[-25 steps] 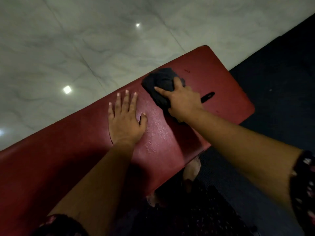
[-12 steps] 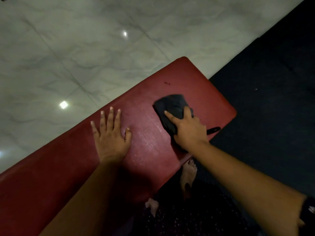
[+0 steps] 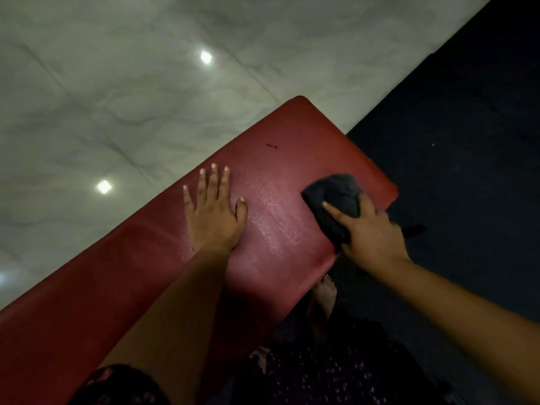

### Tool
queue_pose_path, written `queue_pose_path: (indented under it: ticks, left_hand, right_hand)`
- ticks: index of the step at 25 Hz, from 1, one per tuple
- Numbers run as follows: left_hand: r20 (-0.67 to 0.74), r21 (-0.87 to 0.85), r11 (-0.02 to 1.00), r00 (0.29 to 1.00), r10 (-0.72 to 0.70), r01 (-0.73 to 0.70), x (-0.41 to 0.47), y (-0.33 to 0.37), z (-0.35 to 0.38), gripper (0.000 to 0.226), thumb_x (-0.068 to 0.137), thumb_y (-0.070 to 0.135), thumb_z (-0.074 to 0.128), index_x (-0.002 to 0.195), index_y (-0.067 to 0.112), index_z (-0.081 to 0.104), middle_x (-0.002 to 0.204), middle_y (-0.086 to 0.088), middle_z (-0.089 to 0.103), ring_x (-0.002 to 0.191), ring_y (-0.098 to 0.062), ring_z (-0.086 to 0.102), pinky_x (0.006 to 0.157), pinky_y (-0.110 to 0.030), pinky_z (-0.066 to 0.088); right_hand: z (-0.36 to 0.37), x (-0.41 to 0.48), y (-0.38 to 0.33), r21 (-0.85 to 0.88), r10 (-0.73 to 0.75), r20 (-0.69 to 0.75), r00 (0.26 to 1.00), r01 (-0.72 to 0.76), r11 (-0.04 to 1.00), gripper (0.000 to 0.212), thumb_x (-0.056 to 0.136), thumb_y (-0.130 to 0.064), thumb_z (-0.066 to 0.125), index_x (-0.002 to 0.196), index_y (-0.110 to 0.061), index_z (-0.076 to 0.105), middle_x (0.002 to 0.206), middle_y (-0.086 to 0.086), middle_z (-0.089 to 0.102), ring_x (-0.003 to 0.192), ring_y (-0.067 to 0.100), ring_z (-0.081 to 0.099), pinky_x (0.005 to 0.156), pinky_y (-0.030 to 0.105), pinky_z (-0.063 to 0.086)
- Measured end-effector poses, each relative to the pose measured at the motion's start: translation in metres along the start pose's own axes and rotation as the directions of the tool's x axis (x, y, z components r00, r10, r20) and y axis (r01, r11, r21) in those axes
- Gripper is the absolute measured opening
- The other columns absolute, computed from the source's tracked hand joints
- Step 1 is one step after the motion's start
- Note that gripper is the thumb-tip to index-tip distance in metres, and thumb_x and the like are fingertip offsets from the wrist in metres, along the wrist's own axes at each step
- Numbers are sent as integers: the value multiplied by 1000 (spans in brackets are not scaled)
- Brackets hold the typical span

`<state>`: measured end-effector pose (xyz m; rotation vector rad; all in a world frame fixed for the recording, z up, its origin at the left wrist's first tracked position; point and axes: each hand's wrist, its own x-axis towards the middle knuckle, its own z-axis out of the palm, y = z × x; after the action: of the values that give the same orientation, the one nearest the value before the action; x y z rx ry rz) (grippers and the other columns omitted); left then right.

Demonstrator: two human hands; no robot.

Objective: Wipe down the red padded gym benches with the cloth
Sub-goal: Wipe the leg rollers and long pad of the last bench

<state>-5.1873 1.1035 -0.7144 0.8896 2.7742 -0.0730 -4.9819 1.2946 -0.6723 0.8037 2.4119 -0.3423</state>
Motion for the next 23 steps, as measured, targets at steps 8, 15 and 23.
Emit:
queue_pose_path:
  ticks: [8,15,23]
  left_hand:
    - [-82,-32,999,997,7,-9,-1,0,4,68,94,49,27,155,20,27,161,-4,25,150,-24,17,120,-52,8]
    - [-103,-43,999,995,15,-20,-1,-1,3,66,93,48,31,154,20,31,160,-4,29,149,-25,21,120,-54,12]
    - [-111,-38,999,994,6,-11,1,1,3,69,90,49,35,153,19,34,159,-5,31,148,-26,24,119,-54,12]
  right_hand:
    - [-76,137,-106,-91,-273,-102,956,265,960,76,89,-32,62,147,-56,19,152,9,17,117,38,44,81,46,46]
    - [-54,115,-61,160,-8,-93,996,23,987,79,87,-29,64,146,-57,18,146,10,20,115,38,44,83,50,49]
    - [15,-12,32,64,-79,-15,997,79,995,97,69,-35,79,142,-60,20,146,17,32,96,40,57,69,50,57]
